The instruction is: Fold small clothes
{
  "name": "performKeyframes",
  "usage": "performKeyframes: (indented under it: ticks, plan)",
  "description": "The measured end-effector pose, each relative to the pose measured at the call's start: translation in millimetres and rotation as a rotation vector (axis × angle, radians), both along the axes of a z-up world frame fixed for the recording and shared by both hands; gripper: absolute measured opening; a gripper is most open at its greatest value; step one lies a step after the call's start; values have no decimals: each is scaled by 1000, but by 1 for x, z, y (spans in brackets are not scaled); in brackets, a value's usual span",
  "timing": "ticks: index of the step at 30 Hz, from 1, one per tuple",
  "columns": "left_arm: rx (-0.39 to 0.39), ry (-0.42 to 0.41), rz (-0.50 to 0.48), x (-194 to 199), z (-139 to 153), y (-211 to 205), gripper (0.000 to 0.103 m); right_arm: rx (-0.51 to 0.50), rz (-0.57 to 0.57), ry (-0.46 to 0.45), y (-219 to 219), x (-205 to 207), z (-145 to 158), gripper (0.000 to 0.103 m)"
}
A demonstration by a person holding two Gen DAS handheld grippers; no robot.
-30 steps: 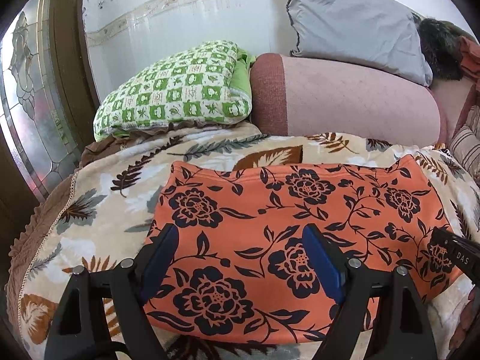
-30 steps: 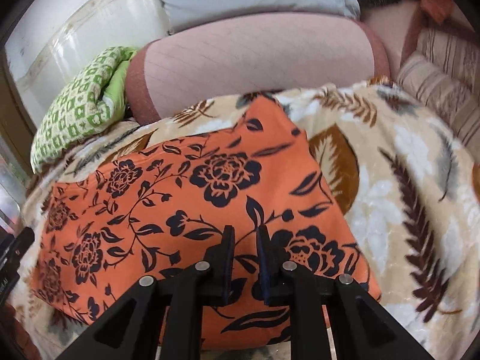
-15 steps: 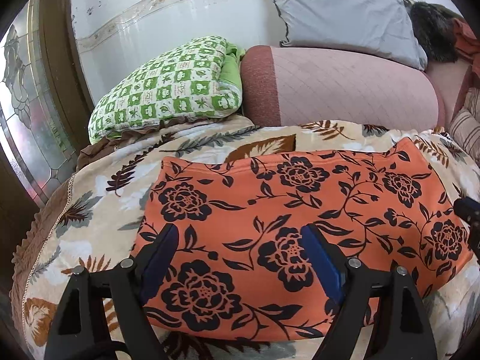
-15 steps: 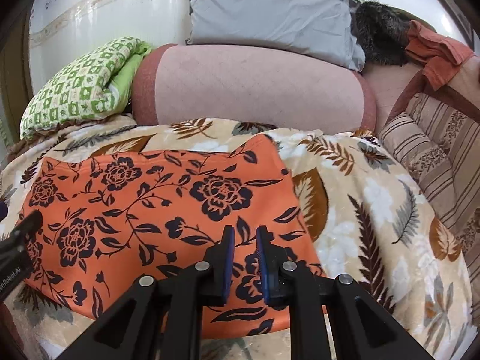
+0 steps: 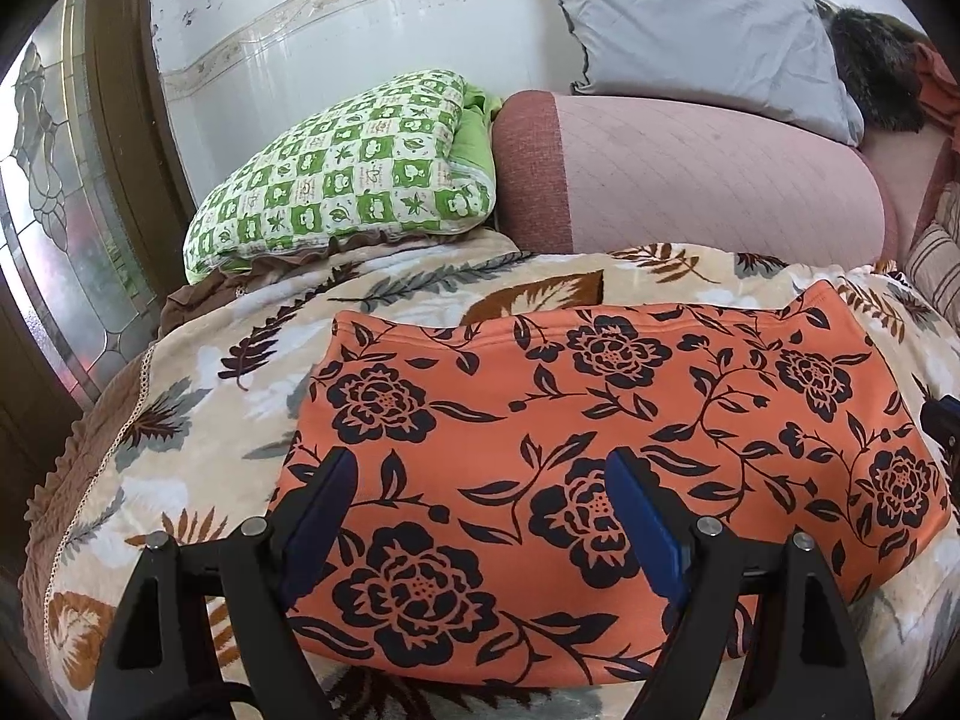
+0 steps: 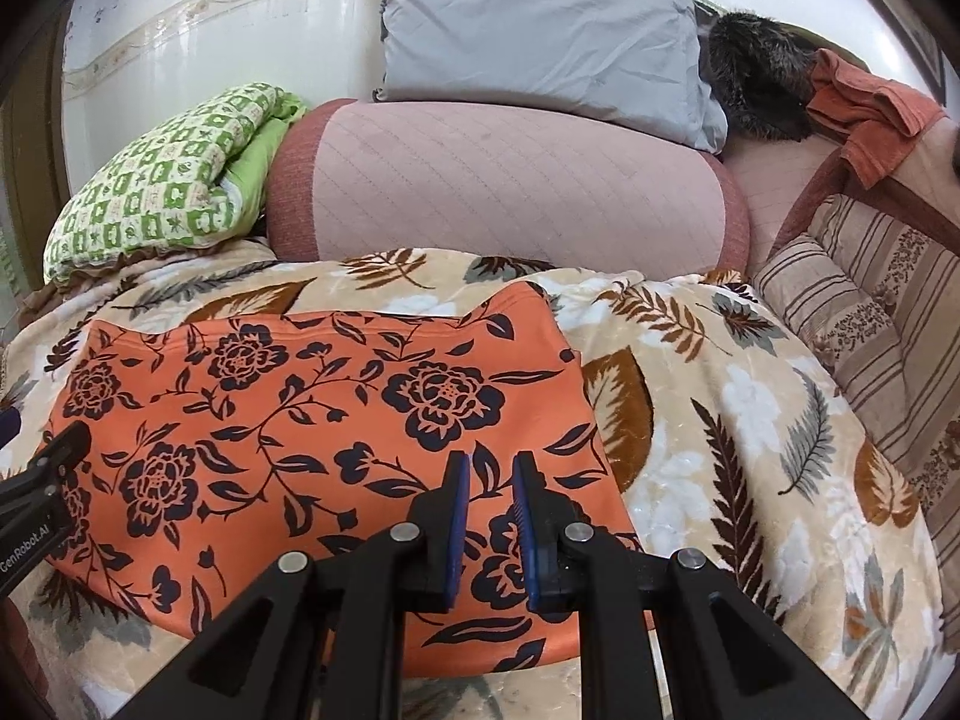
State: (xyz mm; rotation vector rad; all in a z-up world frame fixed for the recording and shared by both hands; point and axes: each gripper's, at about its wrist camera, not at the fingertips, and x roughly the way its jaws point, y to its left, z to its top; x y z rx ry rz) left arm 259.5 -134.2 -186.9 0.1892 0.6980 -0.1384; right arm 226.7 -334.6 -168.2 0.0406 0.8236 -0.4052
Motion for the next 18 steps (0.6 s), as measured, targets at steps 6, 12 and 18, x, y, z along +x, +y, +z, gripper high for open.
performKeyframes:
  ticks: [6,12,18]
  plan:
    - [7,0,-7,-1,-1,-3,85,0,3,-1,1,0,1,18]
    - [7,2,-6,-1,-2,-3,85,-5,6,-5,2,0,2,18]
    - [31,16,-6,4,-7,-1,85,3,9,21,-2,3,-3,18]
